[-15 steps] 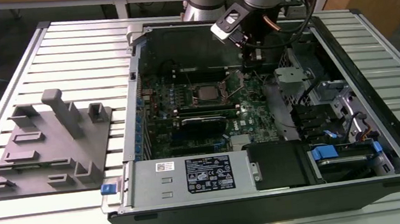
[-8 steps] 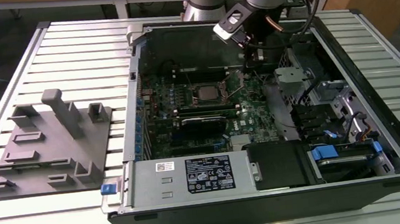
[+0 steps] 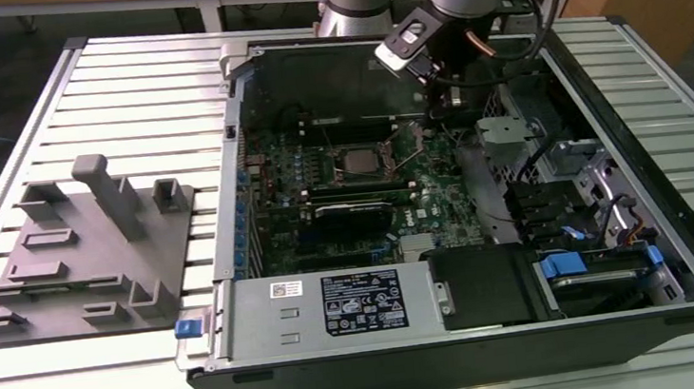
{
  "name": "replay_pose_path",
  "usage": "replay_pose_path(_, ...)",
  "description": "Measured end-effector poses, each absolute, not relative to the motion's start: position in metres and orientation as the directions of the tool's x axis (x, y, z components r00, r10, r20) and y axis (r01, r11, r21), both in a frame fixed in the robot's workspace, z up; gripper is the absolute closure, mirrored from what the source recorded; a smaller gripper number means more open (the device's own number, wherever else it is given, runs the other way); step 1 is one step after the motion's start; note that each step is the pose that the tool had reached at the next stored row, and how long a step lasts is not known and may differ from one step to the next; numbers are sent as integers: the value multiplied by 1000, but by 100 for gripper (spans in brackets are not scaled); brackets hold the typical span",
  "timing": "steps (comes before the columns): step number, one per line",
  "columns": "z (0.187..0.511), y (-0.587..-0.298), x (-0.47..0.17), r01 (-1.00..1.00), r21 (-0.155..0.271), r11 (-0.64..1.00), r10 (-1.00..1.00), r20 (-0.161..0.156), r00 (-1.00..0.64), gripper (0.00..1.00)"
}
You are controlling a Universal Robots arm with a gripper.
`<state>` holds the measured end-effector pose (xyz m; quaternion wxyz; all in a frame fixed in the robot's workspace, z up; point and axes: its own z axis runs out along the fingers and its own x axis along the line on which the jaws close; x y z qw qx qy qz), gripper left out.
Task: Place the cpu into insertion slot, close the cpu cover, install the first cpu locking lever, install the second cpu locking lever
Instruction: 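Close the cpu cover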
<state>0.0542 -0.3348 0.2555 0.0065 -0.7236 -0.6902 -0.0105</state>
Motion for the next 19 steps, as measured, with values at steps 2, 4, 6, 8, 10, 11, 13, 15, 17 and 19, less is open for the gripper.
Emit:
replay_pose_path(2, 254, -335, 55, 999, 5, -47, 999, 24, 47, 89)
replay_pose_path(4, 253, -335, 55, 999, 5, -47, 999, 23, 47, 89)
replay_pose_path(6, 253, -334, 56, 999, 5, -47, 999, 22, 47, 89)
replay_pose_path(8, 253, -334, 57, 999, 5, -47, 999, 21, 47, 89)
replay_pose_path(10, 253, -334, 58, 999, 4, -47, 999, 19, 47, 89)
replay_pose_path(11, 253, -334, 59, 999, 4, -47, 999, 19, 47, 89)
replay_pose_path(13, 252, -333, 59, 999, 3, -47, 999, 18, 47, 89)
replay_pose_path(15, 252, -333, 59, 999, 3, -47, 999, 18, 47, 89)
replay_pose_path(17, 252, -333, 59, 999, 3, -47, 999, 18, 47, 89)
replay_pose_path(19, 252, -333, 59, 999, 3, -47, 999, 19, 47, 89)
